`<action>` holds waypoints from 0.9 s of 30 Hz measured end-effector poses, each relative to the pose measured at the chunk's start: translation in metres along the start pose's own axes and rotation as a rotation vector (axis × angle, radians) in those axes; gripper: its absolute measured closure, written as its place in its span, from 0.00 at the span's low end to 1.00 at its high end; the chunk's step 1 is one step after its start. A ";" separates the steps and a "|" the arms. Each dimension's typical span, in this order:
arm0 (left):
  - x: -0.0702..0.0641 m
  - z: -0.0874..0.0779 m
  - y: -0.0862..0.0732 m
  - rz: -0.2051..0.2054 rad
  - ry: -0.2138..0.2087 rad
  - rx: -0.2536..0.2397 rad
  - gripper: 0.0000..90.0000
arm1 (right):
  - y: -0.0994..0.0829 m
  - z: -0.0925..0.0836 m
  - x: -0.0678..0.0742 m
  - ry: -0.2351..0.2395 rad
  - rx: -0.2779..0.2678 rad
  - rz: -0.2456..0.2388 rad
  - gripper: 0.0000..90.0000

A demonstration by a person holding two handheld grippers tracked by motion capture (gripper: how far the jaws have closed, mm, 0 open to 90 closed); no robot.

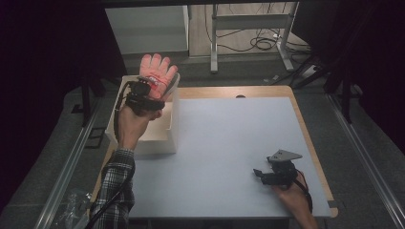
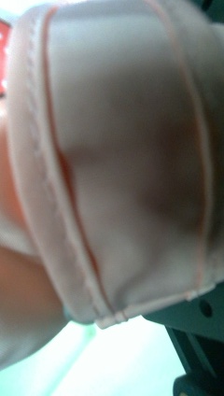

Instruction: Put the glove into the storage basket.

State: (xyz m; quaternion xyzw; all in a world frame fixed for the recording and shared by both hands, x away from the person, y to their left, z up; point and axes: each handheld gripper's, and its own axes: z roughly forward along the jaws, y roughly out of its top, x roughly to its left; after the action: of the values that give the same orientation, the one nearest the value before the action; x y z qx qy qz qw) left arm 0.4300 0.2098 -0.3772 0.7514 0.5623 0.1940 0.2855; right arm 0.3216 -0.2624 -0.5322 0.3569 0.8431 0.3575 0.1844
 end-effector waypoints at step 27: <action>0.020 0.079 -0.025 -0.072 0.051 0.184 0.41 | 0.000 0.000 0.000 -0.001 -0.001 -0.001 0.28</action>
State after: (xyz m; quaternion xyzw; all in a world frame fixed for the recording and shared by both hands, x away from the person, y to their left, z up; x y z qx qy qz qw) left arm 0.4661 0.2172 -0.4543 0.7487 0.6115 0.1499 0.2077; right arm 0.3217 -0.2625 -0.5322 0.3567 0.8430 0.3576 0.1849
